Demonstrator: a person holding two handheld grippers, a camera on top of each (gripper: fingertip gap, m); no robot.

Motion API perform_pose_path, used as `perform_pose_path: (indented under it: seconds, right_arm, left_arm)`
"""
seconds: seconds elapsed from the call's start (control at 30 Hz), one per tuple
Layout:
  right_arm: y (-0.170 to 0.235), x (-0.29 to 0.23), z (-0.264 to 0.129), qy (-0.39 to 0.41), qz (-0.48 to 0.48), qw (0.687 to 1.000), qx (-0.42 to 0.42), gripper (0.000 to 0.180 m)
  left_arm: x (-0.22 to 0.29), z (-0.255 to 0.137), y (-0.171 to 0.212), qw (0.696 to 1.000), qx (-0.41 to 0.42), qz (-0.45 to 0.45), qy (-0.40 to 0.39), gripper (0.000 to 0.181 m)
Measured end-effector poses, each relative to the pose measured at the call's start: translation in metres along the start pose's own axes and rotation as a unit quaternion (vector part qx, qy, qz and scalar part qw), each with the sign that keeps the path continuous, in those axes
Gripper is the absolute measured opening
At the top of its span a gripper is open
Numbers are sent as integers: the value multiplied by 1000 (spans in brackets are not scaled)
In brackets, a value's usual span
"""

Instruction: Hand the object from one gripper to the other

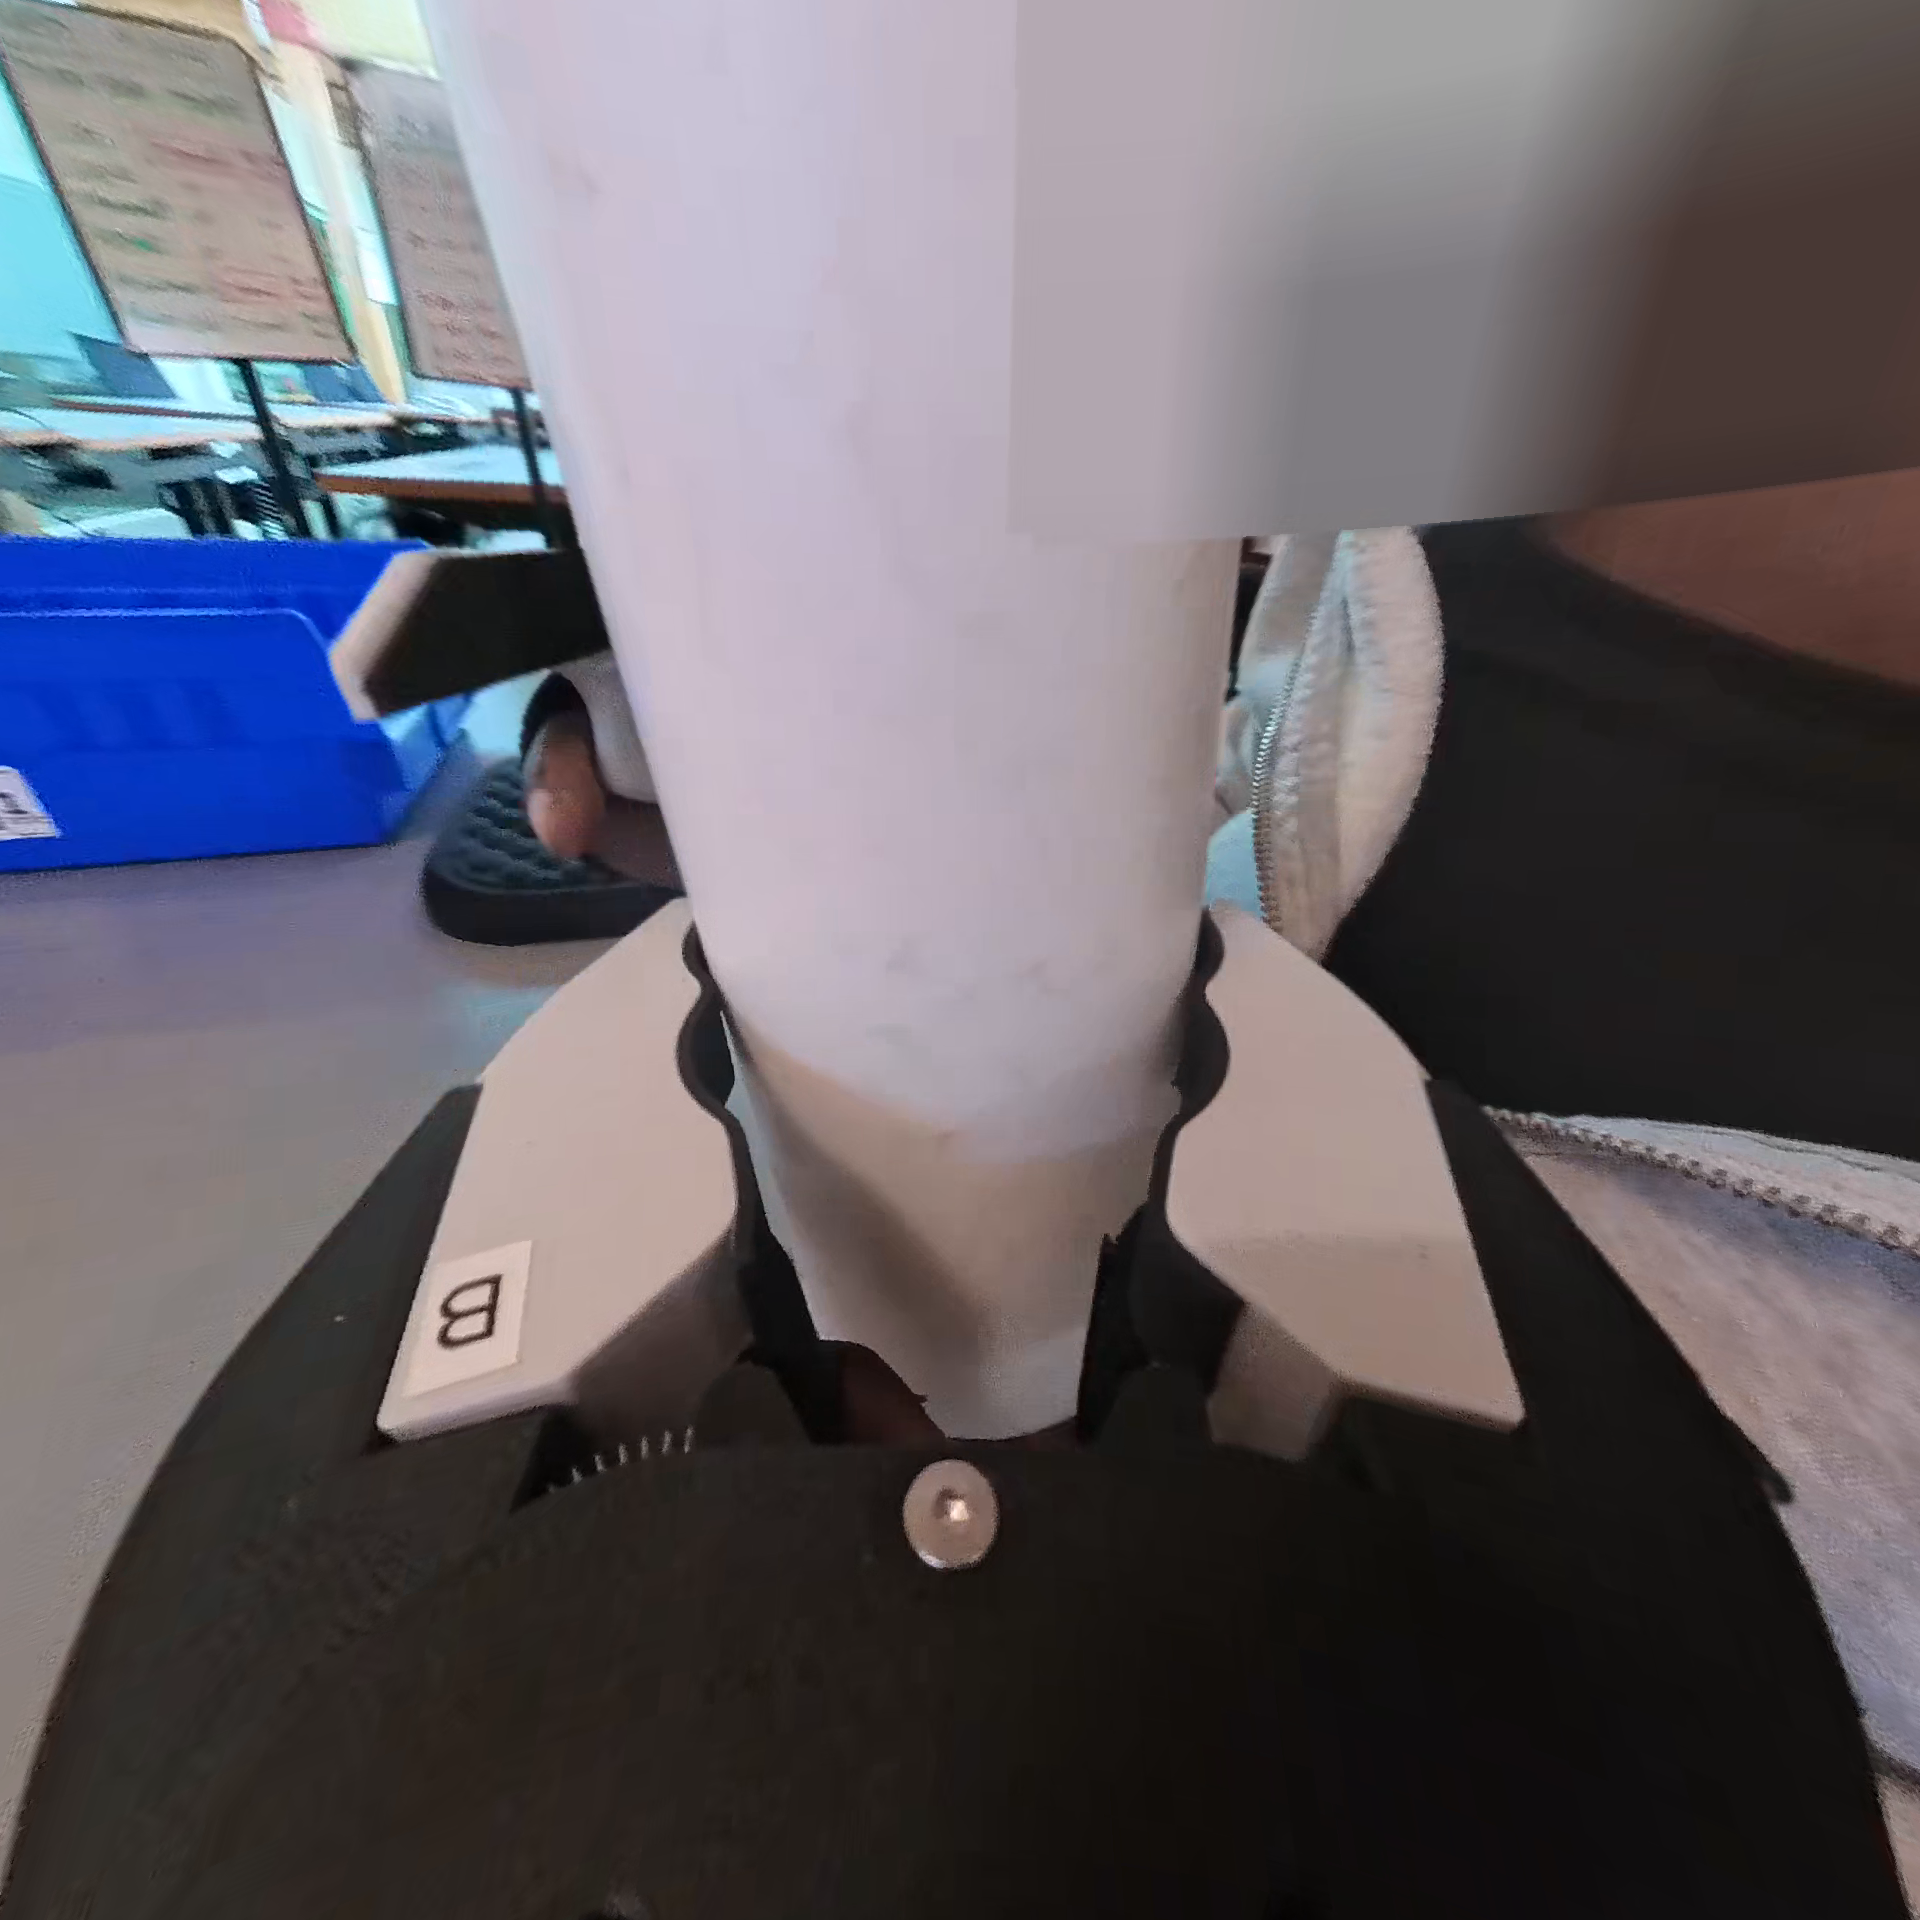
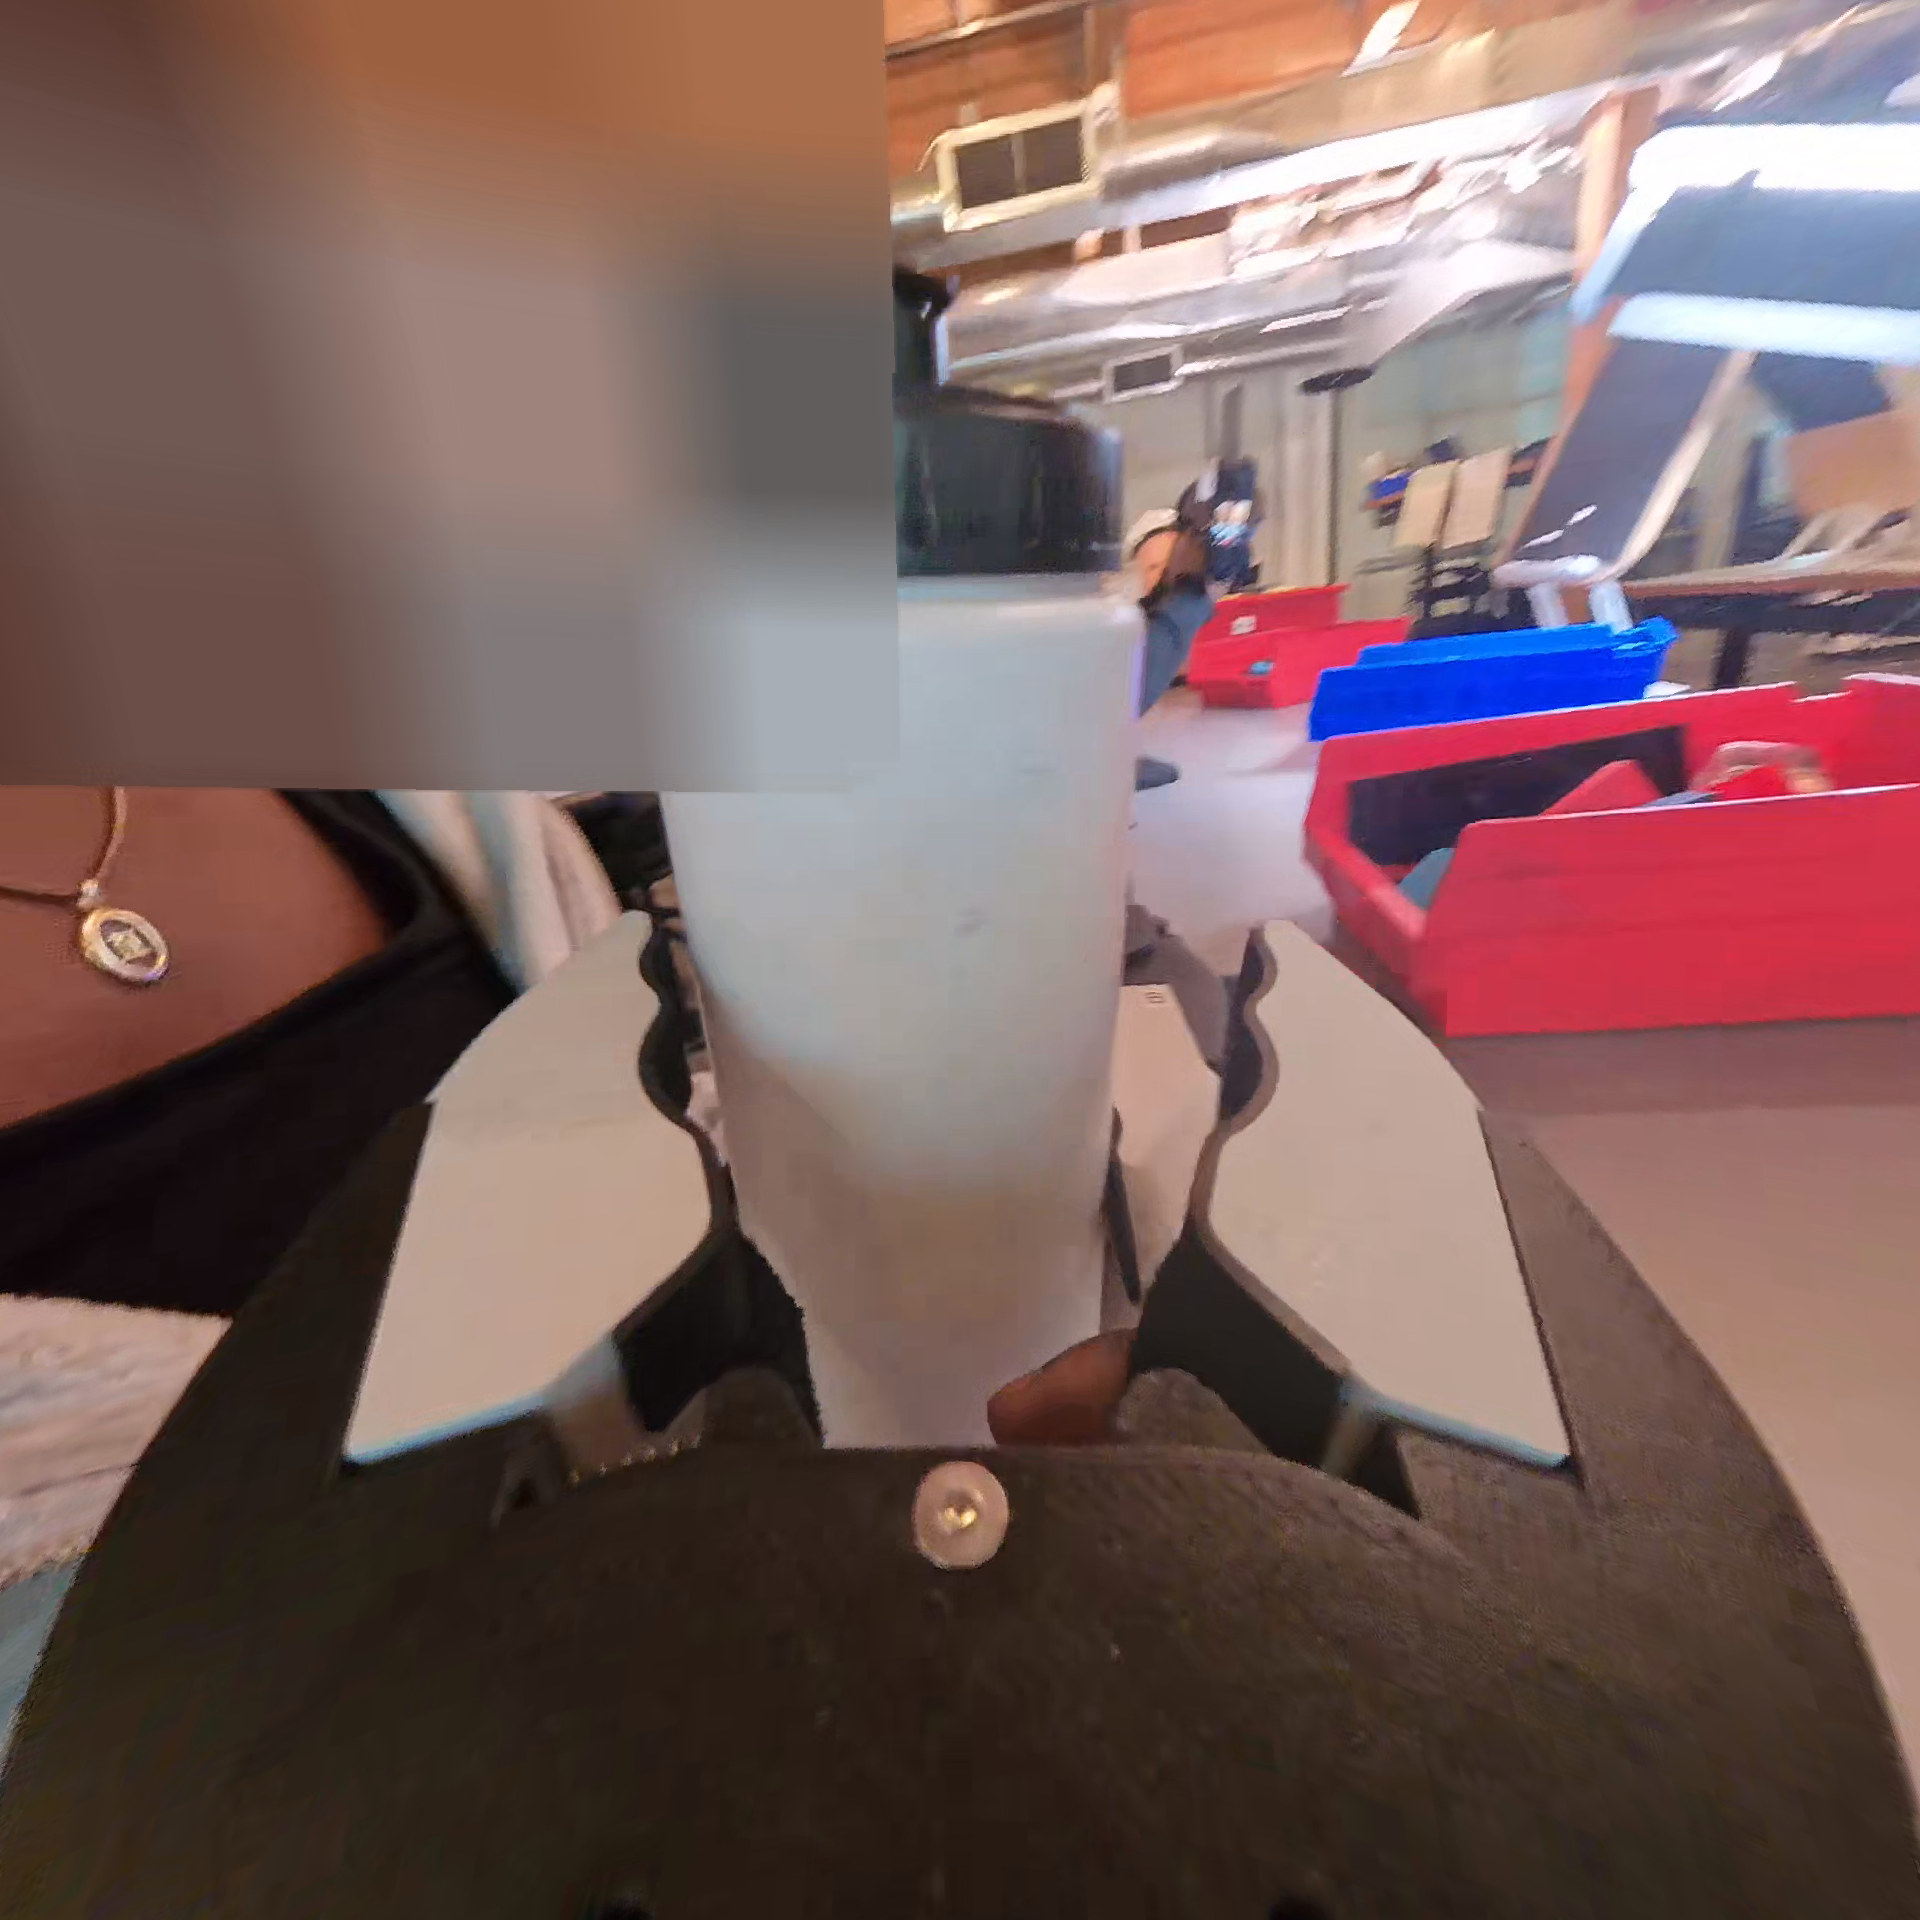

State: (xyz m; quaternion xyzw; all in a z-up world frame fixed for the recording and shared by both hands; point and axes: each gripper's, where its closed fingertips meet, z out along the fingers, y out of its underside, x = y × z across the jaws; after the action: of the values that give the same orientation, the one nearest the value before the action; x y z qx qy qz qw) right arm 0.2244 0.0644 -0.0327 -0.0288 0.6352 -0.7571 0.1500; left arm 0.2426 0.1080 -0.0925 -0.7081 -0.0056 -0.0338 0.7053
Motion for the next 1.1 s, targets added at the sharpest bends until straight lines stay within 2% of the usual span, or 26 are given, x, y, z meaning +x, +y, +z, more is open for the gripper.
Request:
perform_pose_path:
  seconds: [0.07, 0.17, 0.27, 0.33, 0.4, 0.47, 0.5, 0.6, 0.67, 0.8, 0.87, 0.9, 1.0, 1.1]
  right_arm:
    - [9, -10, 7, -27, -9, 999, -21, 87]
    - [10, -5, 10, -4, -26, 999, -27, 86]
    - [2, 16, 5, 90, -95, 991, -18, 86]
    - [-8, 33, -1, 177, -152, 972, -3, 86]
    - [-17, 41, -4, 236, -188, 953, 21, 86]
    - [-20, 42, -1, 255, -193, 947, 36, 86]
    - [-18, 41, 2, 254, -189, 948, 36, 86]
    - [-11, 39, 5, 236, -187, 954, 15, 86]
    - [-9, 30, 6, 183, -160, 970, 10, 84]
    - [-2, 11, 4, 63, -49, 997, 12, 97]
    - [11, 4, 6, 29, -31, 999, -11, 94]
    - [16, 1, 7, 20, -39, 999, -22, 87]
    - [18, 1, 10, 38, -65, 997, -25, 87]
    - [5, 18, 4, 118, -116, 986, 5, 87]
  left_arm:
    - [1, 4, 6, 1000, -15, -18, 11, 85]
    - [-7, 3, 3, 1000, -2, -29, -7, 85]
    - [-34, -6, -11, 994, 50, -6, -98, 91]
    - [-47, -13, -20, 985, 80, 17, -154, 93]
    - [-56, -14, -19, 977, 67, 39, -196, 94]
    - [-62, -12, -14, 969, 39, 72, -233, 93]
    - [-66, -12, -11, 964, 23, 88, -251, 86]
    - [-65, -13, -4, 962, -8, 100, -253, 86]
    - [-54, -12, -3, 975, -7, 82, -205, 86]
    - [-24, -7, -2, 996, 4, 30, -88, 86]
    - [-16, -4, 3, 998, -7, 14, -54, 86]
    - [-15, -2, 5, 999, -14, 9, -50, 86]
    - [-17, -2, 3, 998, -9, 9, -54, 86]
    - [-39, -11, -8, 991, 29, 16, -133, 86]
